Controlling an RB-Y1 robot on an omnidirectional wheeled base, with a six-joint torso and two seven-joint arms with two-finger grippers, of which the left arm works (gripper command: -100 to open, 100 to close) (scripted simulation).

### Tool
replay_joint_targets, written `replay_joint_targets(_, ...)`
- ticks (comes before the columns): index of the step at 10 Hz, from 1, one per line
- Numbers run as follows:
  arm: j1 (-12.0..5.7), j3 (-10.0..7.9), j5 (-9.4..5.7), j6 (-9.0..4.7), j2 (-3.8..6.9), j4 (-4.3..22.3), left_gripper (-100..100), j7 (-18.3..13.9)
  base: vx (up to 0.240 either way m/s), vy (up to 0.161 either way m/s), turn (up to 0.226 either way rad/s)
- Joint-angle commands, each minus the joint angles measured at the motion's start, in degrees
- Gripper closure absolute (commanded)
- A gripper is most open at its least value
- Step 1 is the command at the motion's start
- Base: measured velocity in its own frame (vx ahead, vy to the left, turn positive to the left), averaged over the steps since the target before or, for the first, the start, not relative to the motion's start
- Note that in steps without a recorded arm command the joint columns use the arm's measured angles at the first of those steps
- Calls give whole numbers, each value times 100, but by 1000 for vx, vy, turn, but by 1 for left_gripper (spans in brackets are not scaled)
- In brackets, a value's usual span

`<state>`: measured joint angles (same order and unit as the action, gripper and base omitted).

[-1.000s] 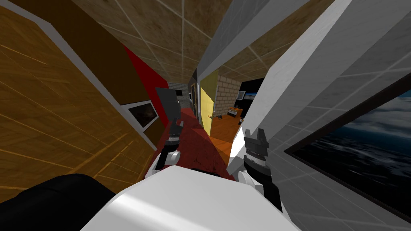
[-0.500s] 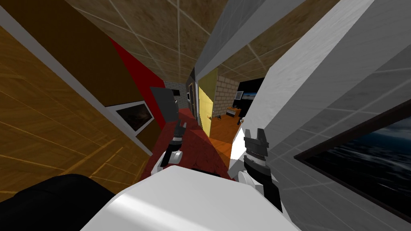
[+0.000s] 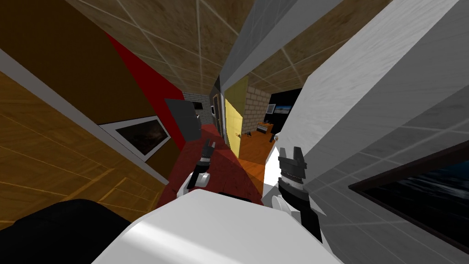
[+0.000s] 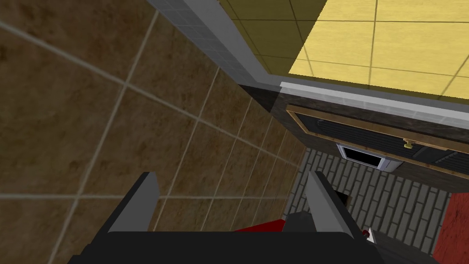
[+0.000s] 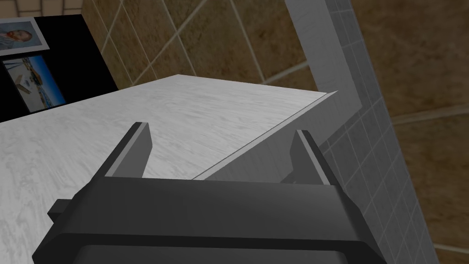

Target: Push the door open

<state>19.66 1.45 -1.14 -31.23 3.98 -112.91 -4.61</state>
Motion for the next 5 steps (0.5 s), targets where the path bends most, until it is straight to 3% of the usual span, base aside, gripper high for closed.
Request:
replay_joint_targets(1, -99, 57, 18, -42, 8, 212, -100, 5, 105, 40, -61)
replay_joint_targets(5, -275, 178, 38, -132, 63, 667, -100, -27, 92, 54, -65)
